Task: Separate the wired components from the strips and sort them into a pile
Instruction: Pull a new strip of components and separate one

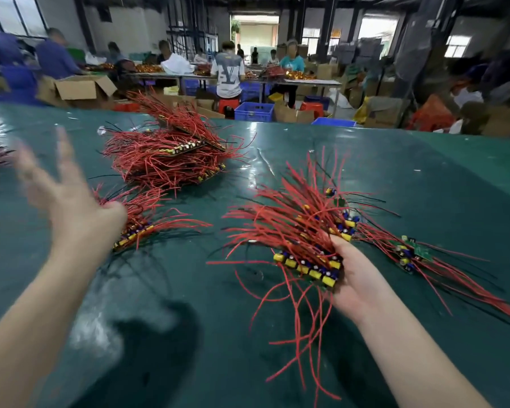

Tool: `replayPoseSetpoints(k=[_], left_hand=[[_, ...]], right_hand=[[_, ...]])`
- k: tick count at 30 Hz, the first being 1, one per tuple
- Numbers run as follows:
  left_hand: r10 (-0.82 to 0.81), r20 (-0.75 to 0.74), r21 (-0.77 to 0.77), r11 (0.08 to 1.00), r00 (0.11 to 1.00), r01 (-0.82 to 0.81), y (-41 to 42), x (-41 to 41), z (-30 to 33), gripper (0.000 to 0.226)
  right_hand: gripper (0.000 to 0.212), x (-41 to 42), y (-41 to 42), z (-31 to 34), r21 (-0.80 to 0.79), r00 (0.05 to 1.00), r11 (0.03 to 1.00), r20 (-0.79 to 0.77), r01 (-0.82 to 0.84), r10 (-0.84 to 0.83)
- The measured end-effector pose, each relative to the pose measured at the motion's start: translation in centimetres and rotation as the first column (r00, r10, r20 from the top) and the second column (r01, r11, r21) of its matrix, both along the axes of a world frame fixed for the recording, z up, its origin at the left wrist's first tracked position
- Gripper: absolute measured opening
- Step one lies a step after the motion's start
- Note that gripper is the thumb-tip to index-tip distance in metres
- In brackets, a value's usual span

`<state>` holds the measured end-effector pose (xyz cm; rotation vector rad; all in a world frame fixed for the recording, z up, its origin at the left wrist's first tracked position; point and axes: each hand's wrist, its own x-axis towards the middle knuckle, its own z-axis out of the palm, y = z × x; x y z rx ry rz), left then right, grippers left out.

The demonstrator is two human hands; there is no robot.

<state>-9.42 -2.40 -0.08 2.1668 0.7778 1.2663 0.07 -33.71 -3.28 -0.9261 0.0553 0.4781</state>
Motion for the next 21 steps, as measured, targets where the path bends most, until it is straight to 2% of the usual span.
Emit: replayPoseSetpoints(k=[2,3,4,5,6,7,8,9,11,12,14,16,17,18,19,21], left_hand=[[-0.184,-0.008,0.063,0.981,0.983,0.184,-5.8,0.8,0.7,0.102],[-0.322,-0.031,-0.006,0.947,0.946,0.322,-8.1,1.4,0.8,0.098],[-0.471,-0.018,-0.174,0.87,0.882,0.462,-9.9,1.9,0.8,0.091],[-0.592,0.048,-0.39,0.73,0.804,0.561,-11.3,2.4,0.7,0.08],[-0.66,0.156,-0.585,0.538,0.735,0.607,-12.5,2.7,0.8,0.064],[-0.678,0.265,-0.71,0.343,0.686,0.614,-13.1,2.9,0.9,0.044],[-0.665,0.359,-0.773,0.182,0.655,0.608,-13.4,3.2,0.8,0.029],[-0.652,0.434,-0.79,0.056,0.622,0.61,-13.2,3.2,0.4,0.025],[-0.625,0.528,-0.783,-0.096,0.575,0.615,-11.6,2.8,-0.1,0.034],[-0.606,0.55,-0.782,-0.131,0.575,0.61,-10.6,2.7,-0.3,0.041],[-0.55,0.555,-0.789,-0.112,0.624,0.603,-8.5,2.7,-0.9,0.046],[-0.468,0.522,-0.804,0.008,0.713,0.594,-7.2,2.8,-1.2,0.037],[-0.424,0.509,-0.805,0.073,0.749,0.589,-6.8,3.0,-1.4,0.033],[-0.387,0.518,-0.8,0.098,0.763,0.592,-6.6,3.1,-1.6,0.031],[-0.367,0.528,-0.799,0.091,0.766,0.595,-6.6,3.2,-1.7,0.03],[-0.383,0.522,-0.823,0.008,0.762,0.568,-7.4,3.4,-1.8,0.031]], right_hand=[[0.035,-0.1,-0.2,-0.2,-0.03,0.999,0.998,0.005,-0.052,0.052],[0.038,0.0,-0.4,-0.3,-0.068,0.997,0.995,0.021,-0.076,0.078],[0.039,-0.1,-0.4,-0.4,-0.092,0.993,0.99,0.028,-0.108,0.111],[0.039,-0.3,-0.5,-0.3,-0.123,0.989,0.983,0.032,-0.139,0.144],[0.038,-0.2,-0.6,-0.4,-0.17,0.984,0.971,0.027,-0.17,0.177],[0.037,-0.3,-0.8,-0.1,-0.202,0.979,0.96,0.03,-0.194,0.204],[0.037,-0.2,-0.8,-0.1,-0.224,0.974,0.951,0.028,-0.213,0.225],[0.035,-0.1,-0.9,-0.1,-0.247,0.971,0.943,0.022,-0.224,0.237],[0.027,-0.1,-1.2,-0.1,-0.295,0.96,0.92,0.033,-0.257,0.278],[0.022,-0.3,-1.4,0.1,-0.312,0.953,0.91,0.043,-0.271,0.299],[0.02,-0.3,-1.7,0.6,-0.297,0.938,0.903,0.059,-0.31,0.342],[0.022,0.0,-1.8,1.2,-0.3,0.921,0.886,0.055,-0.353,0.386],[0.031,0.2,-1.8,1.4,-0.311,0.917,0.875,0.028,-0.37,0.398],[0.037,0.2,-1.7,1.6,-0.342,0.92,0.867,0.015,-0.363,0.391],[0.037,-0.2,-1.6,1.7,-0.343,0.922,0.869,0.021,-0.357,0.387],[0.025,-1.0,-0.8,1.7,-0.235,0.926,0.905,0.051,-0.354,0.375]])
